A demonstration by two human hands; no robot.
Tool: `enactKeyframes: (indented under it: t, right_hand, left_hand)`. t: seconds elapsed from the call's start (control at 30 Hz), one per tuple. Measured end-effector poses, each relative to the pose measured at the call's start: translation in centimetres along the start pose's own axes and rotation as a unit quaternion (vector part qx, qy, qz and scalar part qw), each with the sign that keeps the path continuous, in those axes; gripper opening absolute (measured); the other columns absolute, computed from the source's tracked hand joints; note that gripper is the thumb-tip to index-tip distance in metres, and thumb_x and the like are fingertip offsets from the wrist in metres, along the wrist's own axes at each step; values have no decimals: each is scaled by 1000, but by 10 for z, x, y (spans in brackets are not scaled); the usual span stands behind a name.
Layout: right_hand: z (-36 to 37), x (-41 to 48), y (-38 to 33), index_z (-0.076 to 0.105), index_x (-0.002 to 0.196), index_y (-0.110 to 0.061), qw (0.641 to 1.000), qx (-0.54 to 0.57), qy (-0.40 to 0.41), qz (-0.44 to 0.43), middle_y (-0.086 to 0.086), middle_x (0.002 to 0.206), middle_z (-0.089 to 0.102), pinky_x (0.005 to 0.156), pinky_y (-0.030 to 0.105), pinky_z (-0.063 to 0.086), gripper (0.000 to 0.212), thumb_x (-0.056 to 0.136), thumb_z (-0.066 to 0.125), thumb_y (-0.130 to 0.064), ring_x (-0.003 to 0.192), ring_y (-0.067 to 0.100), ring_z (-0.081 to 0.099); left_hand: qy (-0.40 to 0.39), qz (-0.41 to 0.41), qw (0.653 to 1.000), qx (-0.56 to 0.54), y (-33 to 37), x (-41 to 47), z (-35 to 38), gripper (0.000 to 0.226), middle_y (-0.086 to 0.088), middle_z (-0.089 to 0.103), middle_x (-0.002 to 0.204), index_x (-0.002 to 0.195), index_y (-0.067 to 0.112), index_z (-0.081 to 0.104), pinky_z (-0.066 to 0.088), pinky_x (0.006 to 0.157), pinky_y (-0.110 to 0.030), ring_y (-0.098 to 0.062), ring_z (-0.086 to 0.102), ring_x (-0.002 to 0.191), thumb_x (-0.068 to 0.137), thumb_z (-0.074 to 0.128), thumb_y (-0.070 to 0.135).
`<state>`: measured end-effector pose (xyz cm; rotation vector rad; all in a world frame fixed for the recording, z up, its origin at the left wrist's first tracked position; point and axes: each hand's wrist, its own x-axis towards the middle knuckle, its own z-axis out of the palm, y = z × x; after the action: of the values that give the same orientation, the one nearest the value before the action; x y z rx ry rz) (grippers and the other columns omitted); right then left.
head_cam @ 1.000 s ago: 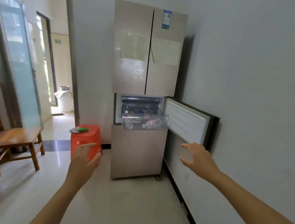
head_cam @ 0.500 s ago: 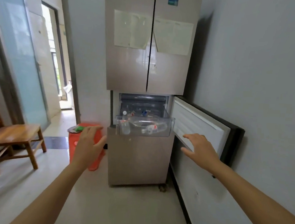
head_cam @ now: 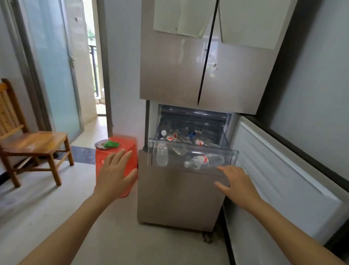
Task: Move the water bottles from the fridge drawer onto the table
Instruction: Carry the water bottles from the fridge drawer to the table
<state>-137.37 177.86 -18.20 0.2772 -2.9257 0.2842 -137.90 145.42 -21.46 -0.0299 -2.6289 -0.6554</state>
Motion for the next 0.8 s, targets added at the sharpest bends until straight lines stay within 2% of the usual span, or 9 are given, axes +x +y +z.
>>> enactKeyframes:
  t: [0.1,0.17,0.27,0.37,0.47,0.63,0.8]
  right_hand:
    - [10,59,11,32,141,-27,999,-41,-22,-18,-1,144,37,106,34,28,56,91,49,-44,132,18,33]
    - [7,101,19,30,142,-29,997,-70,-25,-13,-1,148,32,109,35,24,56,91,46,-46,137,18,27]
    - [6,154,29,22,145,-32,994,-100,-32,13,-2,156,15,114,39,15,59,92,39,-51,144,19,10]
    - [23,195,46,11,147,-34,992,-109,-35,42,0,158,-1,116,41,5,63,92,34,-55,145,20,-4]
    - [48,213,63,1,147,-35,988,-133,-50,53,2,157,-10,116,45,0,68,91,32,-58,145,22,-11]
    - [79,251,100,1,146,-37,985,-133,-90,66,1,157,-10,115,47,0,65,92,29,-59,144,23,-11]
    - [92,314,136,2,146,-38,989,-89,-106,59,0,158,-6,116,46,3,64,93,32,-56,145,22,-6]
  left_hand:
    - [4,23,998,61,-9,52,30,70,-6,25,153,143,19,31,17,113,-53,-31,16,142,80,31,50]
    - [5,30,996,80,-11,85,48,71,-7,19,155,144,21,27,7,113,-49,-33,10,144,81,30,52]
    - [-5,61,991,121,-14,130,74,77,-6,14,156,146,24,20,-2,111,-45,-31,0,144,81,15,64]
    - [-42,56,990,123,-16,174,105,86,1,-10,154,146,30,-1,-11,108,-43,-21,-22,137,70,-2,69]
    - [-87,53,988,117,-12,191,134,90,5,-27,144,146,31,-6,-15,107,-40,-19,-32,132,65,-5,70]
    - [-134,39,981,133,-6,220,175,93,5,-29,144,146,30,-7,-8,114,-44,-19,-33,130,62,-9,71]
    - [-133,30,980,143,9,267,210,96,-1,-12,157,147,29,-5,-5,115,-47,-19,-33,130,62,-9,74]
